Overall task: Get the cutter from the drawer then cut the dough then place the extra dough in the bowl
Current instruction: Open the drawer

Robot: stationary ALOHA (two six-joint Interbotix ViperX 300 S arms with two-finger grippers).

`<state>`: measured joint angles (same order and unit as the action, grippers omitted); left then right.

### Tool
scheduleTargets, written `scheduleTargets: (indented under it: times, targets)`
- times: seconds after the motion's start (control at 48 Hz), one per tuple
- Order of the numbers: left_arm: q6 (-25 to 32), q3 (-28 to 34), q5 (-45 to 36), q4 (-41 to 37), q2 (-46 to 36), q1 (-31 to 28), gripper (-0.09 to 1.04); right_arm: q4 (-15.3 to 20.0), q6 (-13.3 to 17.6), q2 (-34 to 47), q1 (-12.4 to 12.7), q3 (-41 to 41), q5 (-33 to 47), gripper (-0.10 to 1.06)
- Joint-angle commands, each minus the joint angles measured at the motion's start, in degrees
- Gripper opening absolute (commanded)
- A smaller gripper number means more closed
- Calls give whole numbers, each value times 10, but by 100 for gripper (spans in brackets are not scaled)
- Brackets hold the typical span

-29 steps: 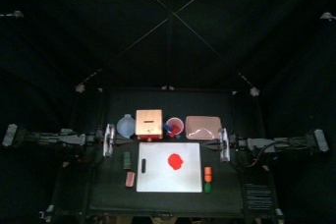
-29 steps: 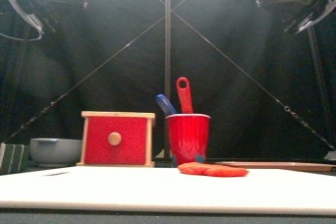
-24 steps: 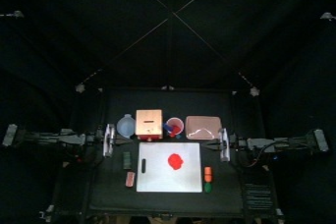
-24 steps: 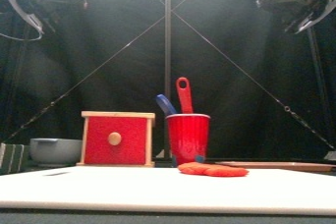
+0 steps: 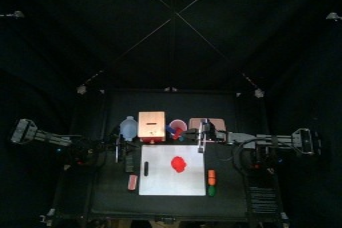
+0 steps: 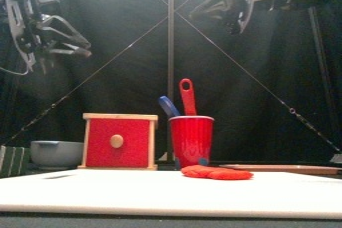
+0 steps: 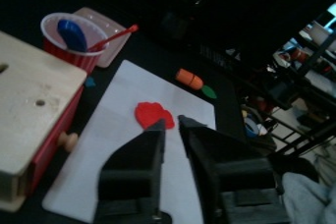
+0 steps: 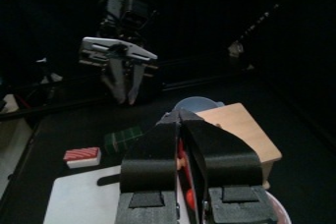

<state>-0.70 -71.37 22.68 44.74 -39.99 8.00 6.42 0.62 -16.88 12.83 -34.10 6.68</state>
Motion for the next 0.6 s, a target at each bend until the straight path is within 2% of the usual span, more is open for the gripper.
scheduleTargets:
  times: [0.021,0.146,0.271,0.354,0.521,0.604]
  targets:
    - [2,17,13,89,13,1,98,1,-2,38,16,69,-63,3]
    - [2,20,45,190,71,-1,98,1,-4,113,39,160,-171,3]
    - [1,51,54,268,132,-2,98,-6,-8,195,59,246,-241,3]
    - [0,69,55,295,168,-2,98,-25,-8,256,69,304,-288,3]
    - [0,111,55,323,244,-9,98,-74,-11,345,75,408,-388,3]
    - [0,127,55,338,270,-17,98,-86,-10,374,76,445,-418,3]
